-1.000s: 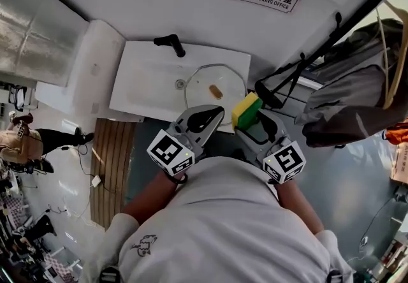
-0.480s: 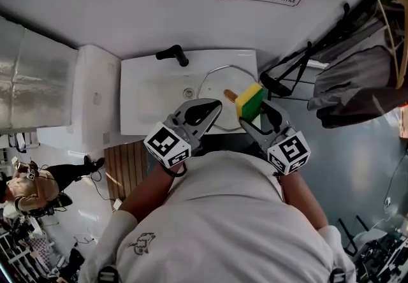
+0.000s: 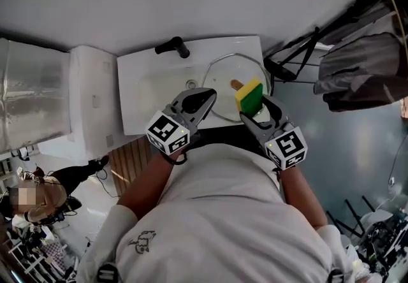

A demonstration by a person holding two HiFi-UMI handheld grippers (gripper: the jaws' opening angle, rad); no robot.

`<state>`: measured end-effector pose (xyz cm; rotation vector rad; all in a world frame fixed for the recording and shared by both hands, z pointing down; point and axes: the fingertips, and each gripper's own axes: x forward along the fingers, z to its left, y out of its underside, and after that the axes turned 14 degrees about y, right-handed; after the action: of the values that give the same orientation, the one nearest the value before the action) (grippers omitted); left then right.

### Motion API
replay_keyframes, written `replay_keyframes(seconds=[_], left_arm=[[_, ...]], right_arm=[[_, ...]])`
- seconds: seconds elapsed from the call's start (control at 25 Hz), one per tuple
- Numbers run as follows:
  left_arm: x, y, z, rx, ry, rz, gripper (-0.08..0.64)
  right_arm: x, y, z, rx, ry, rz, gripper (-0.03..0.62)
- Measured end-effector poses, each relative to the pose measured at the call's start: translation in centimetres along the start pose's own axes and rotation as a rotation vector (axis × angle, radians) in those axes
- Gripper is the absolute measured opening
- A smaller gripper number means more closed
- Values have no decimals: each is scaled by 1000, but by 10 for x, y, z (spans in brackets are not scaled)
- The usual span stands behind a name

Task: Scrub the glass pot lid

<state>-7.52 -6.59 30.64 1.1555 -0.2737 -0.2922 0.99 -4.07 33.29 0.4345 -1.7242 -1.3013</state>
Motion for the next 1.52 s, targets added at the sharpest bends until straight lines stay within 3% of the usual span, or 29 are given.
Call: replay_keyframes(seconds=[0.4,0.68,0.92,1.08,1.28,1.52], left_arm=[[-13,93,69,-216,-26,128,131],[-19,160,117,-384,-69,173,193],[-27,211,154,-506,-106,193,198],[-27,242,169,-580,-87,221,198],[-21,267,182,-614,-73,247,198],[-16,282,192,-718,-59,192,198]], right_arm=[[40,68,4,-2,-6,166,296],[72,107,10,-53,-28,259,296],[96,154,22,-103,-91,391,296],[108,183,32,-142,-119,490,298],[126,209,45,-275,-140,577,298],[144,221,58,-449,-178,657,298]])
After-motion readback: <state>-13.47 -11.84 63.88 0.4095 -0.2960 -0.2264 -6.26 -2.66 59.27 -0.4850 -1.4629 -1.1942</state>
